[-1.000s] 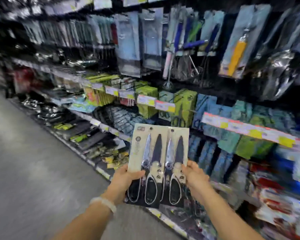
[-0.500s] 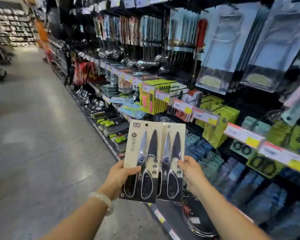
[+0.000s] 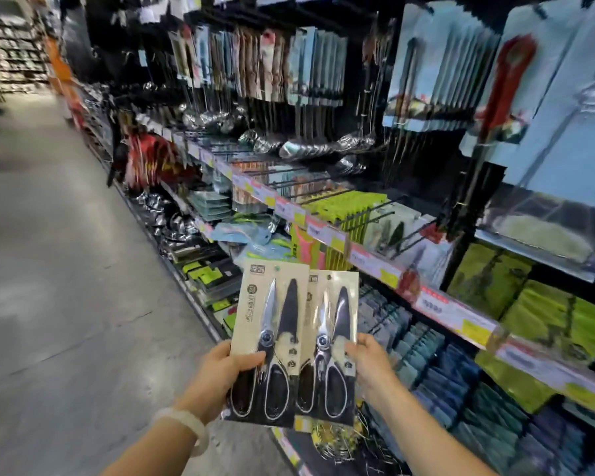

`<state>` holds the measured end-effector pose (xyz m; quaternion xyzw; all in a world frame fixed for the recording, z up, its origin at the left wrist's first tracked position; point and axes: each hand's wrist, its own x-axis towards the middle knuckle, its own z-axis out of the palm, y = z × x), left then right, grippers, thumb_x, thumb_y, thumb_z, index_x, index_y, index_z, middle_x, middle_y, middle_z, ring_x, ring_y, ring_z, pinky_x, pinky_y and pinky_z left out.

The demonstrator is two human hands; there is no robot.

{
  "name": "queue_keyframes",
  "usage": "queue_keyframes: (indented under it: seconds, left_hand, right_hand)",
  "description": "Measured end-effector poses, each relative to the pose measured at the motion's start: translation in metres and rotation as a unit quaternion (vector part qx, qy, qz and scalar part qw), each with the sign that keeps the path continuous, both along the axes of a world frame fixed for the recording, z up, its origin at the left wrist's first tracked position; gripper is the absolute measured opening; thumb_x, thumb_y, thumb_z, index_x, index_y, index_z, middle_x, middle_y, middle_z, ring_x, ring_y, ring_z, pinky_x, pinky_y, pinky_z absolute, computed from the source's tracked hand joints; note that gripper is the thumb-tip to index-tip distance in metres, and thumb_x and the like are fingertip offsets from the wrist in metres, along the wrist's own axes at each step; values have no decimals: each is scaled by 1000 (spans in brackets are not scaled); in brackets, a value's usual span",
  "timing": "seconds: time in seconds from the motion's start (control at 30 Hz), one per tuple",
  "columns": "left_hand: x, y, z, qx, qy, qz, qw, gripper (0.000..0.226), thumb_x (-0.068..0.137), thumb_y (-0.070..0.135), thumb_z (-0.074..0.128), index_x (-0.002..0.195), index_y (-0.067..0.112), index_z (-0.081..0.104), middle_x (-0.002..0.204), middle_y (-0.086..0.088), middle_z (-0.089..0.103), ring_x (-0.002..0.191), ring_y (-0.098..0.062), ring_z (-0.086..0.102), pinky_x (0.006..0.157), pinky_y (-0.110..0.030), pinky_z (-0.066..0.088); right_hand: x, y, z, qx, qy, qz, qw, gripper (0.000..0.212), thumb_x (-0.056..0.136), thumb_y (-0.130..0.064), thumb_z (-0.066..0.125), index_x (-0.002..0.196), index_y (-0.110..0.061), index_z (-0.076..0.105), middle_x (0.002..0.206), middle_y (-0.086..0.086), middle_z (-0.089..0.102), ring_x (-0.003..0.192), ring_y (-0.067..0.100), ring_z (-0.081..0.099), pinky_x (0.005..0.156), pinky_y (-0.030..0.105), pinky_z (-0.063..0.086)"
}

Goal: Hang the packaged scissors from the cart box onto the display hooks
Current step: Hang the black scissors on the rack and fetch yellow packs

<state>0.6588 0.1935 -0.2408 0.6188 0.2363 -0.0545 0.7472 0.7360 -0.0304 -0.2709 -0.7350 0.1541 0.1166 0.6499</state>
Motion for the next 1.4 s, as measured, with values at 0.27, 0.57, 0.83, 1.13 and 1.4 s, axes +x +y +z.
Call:
queue_keyframes:
  seconds: [0.27, 0.57, 0.83, 1.13, 1.4]
  left_hand:
    - [120, 54, -14, 1, 24, -115, 993, 39, 71, 2, 74, 108, 4, 62, 96, -22, 72, 90, -41, 69, 85, -55, 54]
    - [218, 91, -21, 48, 6, -260, 964, 45, 72, 2, 77, 113, 12, 62, 108, -5, 70, 103, -24, 62, 94, -35, 44]
    - [236, 95, -30, 38, 4, -331, 943, 45, 62, 9, 83, 105, 13, 69, 104, -10, 73, 103, -31, 66, 100, -51, 45]
    - [235, 91, -29, 29, 5, -339, 941, 48, 64, 9, 83, 109, 8, 66, 104, -12, 72, 102, -33, 66, 99, -51, 46]
    - [221, 78, -35, 35, 4, -372, 928, 69, 52, 23, 86, 115, 9, 61, 106, -12, 71, 102, -31, 65, 98, -51, 47]
  right_hand:
    - [87, 40, 10, 61, -48, -89, 993, 10, 95, -10, 50, 105, -11, 53, 108, 10, 65, 99, 26, 61, 87, 38, 49]
    - [100, 75, 5, 103, -76, -218, 968, 17, 95, -6, 47, 103, -19, 54, 97, 3, 67, 88, 17, 63, 73, 33, 49]
    - [89, 88, 2, 86, -86, -259, 958, 14, 96, -3, 46, 97, -16, 52, 98, 9, 66, 91, 23, 62, 91, 44, 48]
    - [106, 91, 17, -93, 11, -319, 943, 40, 98, -24, 43, 134, -6, 39, 130, 13, 50, 111, 28, 51, 93, 35, 39]
    - [76, 139, 30, -14, -12, -124, 992, 22, 89, -27, 61, 108, -17, 56, 104, -1, 67, 99, 17, 64, 90, 35, 53]
